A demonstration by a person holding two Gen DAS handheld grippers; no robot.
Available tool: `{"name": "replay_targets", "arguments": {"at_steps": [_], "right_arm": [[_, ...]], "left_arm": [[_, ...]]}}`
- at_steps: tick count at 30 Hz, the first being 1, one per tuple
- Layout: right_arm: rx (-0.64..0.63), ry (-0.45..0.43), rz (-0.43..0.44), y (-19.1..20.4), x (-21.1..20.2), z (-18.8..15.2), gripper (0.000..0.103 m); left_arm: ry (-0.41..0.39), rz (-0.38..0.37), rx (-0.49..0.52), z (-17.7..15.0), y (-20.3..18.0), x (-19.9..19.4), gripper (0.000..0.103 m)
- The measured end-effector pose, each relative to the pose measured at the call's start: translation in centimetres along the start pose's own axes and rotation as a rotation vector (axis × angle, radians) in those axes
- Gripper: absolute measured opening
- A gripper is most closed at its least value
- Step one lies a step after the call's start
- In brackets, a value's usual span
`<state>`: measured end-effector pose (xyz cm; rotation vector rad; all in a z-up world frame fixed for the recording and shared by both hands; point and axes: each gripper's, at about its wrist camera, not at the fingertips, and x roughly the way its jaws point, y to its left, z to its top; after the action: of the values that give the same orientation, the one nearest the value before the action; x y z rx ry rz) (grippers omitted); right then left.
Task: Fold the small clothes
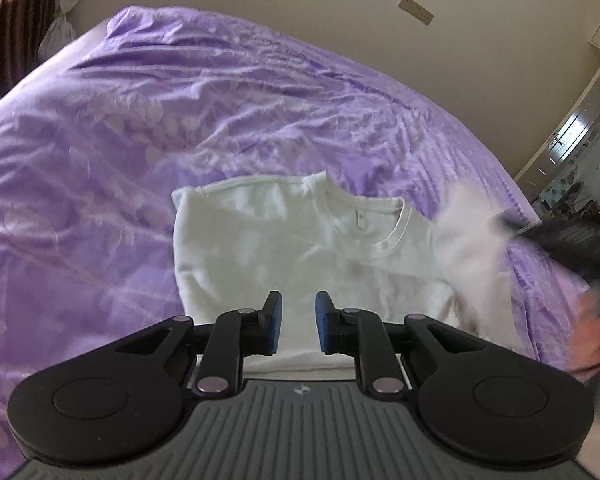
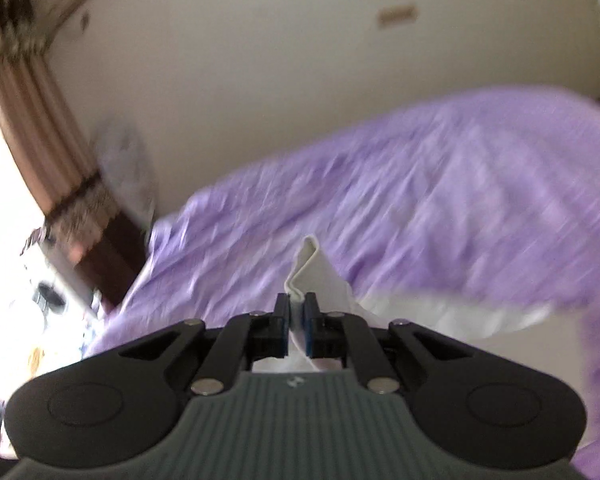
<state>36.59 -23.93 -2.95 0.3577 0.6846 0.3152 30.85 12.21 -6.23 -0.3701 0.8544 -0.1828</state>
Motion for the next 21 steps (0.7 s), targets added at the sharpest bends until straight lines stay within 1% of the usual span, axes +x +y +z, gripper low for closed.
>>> {"name": "replay_targets", "arguments": {"at_steps": [3,5,7,9,11,12,14,16,18,19,20,21], "right_arm": [[-0.051,0.14,0.0,1.4,5.8,-5.6,0.002],[-0.05,0.224,0.011,1.8,8.0,-8.6,0.002],[-0.062,0.297,0.011,1.4,10.0,-10.8,0.002],[-0.08,0.343,0.008,1.6,11.0,-12.4,0.002],[-0.077,0.371,0.021,1.3,11.4,-12.7,0.008],[-0.073,0.379,0.031,1.2,11.4,-12.6,0.009],[-0.084,0.382,0.055,1.2,10.7,-12.0,0.022],[-0.136,0.373,0.041,1.2,9.4,-11.5,0.023],[-0.167,0.355,0.023,0.4,8.3,-10.6,0.024],[-0.173,0.345,0.006,-0.1,7.4,-10.0,0.025],[-0.18,0.337,-0.02,-0.9,7.0,-9.6,0.028],[-0.188,0.332,-0.052,-1.7,6.6,-9.2,0.028]], "left_arm": [[0.029,-0.025,-0.019,-0.7,1.1,0.9,0.02],[0.054,-0.045,-0.029,-1.1,1.6,1.9,0.02],[0.085,-0.067,-0.042,-1.5,1.9,3.1,0.02],[0.111,-0.095,-0.053,-1.7,1.9,4.6,0.021],[0.135,-0.109,-0.065,-1.8,1.6,5.8,0.022],[0.149,-0.116,-0.074,-1.8,1.3,6.5,0.027],[0.166,-0.121,-0.088,-1.7,0.8,7.6,0.035],[0.175,-0.129,-0.087,-1.5,0.2,8.6,0.036],[0.183,-0.136,-0.092,-1.4,-0.4,9.8,0.041],[0.187,-0.141,-0.099,-1.3,-0.5,10.5,0.042],[0.197,-0.145,-0.106,-1.2,-0.7,11.3,0.043],[0.215,-0.145,-0.117,-1.2,-0.8,12.2,0.043]]}}
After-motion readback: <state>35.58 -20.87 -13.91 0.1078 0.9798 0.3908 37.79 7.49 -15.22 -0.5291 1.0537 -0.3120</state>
